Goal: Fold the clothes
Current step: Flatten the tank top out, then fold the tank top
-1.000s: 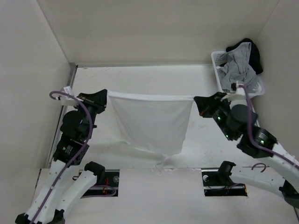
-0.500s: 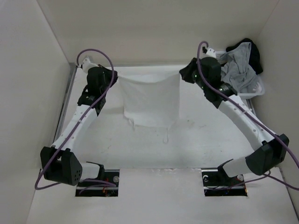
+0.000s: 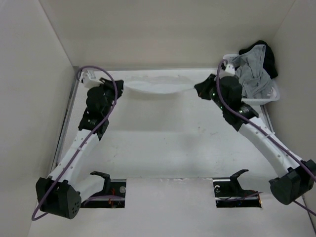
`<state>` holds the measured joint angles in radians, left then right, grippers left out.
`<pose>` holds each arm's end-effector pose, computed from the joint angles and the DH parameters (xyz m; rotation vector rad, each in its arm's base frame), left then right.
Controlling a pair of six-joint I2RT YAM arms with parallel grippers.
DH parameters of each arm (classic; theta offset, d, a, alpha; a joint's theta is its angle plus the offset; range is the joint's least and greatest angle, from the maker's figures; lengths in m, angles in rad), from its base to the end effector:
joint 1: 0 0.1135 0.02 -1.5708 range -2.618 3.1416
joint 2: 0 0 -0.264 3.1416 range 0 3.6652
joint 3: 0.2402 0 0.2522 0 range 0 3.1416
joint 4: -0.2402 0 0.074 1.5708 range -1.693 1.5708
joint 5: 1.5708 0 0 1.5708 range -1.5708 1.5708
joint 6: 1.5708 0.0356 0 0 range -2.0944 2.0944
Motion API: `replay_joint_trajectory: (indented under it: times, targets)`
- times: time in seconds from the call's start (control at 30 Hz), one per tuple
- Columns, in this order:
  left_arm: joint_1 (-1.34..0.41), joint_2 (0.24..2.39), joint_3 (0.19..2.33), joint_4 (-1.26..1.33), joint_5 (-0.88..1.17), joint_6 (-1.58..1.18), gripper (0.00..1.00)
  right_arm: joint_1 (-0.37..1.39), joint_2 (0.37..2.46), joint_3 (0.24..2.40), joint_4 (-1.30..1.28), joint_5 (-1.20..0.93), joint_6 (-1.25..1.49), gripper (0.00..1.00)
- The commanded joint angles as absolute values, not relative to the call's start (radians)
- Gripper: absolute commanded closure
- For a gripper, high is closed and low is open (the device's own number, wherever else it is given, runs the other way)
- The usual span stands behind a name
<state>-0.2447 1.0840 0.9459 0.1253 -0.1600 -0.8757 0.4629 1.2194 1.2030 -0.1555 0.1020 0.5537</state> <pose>0.2503 -0.0566 0.3711 -0.6279 1.5084 -0.7438 0.2547 0.1231 0.3986 0.1577 1.7805 0.6516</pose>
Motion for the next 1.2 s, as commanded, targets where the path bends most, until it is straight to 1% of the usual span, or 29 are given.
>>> replay_joint_trajectory:
  times: [0.0,0.1,0.2,0.33,0.43,0.5,0.57,0.67,0.9,1.03,1.17]
  targets:
    - [-0.271,0.985,0.719,0.15,-0.167,-0.884,0.99,0.514,1.14,0.99,-0.109,0.132,0.59,0.97]
    - [-0.291,0.835,0.476,0.115,-0.169,-0.9,0.98,0.573,1.048,0.779,-0.086,0.159,0.65,0.97]
    - [-0.307,0.625,0.323,-0.056,-0.161,-0.937,0.98,0.657,0.95,0.561,-0.069,0.172,0.753,0.97]
    - [-0.358,0.378,0.272,-0.378,-0.175,-0.991,0.98,0.803,0.807,0.364,-0.113,0.192,0.914,0.97]
    - [-0.387,0.312,0.285,-0.53,-0.199,-1.031,0.98,0.898,0.708,0.316,-0.201,0.236,1.007,0.97]
    - [-0.392,0.305,0.304,-0.56,-0.224,-1.051,0.98,0.942,0.663,0.317,-0.25,0.271,1.041,0.96]
    - [-0.39,0.336,0.327,-0.537,-0.244,-1.061,0.98,0.953,0.65,0.35,-0.268,0.282,1.036,0.96]
    - [-0.38,0.461,0.37,-0.45,-0.268,-1.054,0.98,0.897,0.715,0.438,-0.247,0.272,0.947,0.95]
    - [-0.294,0.731,0.472,-0.18,-0.301,-1.029,0.98,0.665,1.026,0.667,-0.095,0.137,0.737,0.95]
    - [-0.248,0.906,0.531,-0.049,-0.284,-1.031,0.98,0.552,1.224,0.773,0.001,0.069,0.698,0.95]
    - [-0.206,1.093,0.586,0.073,-0.284,-1.026,0.98,0.478,1.426,0.896,0.061,0.011,0.69,0.95]
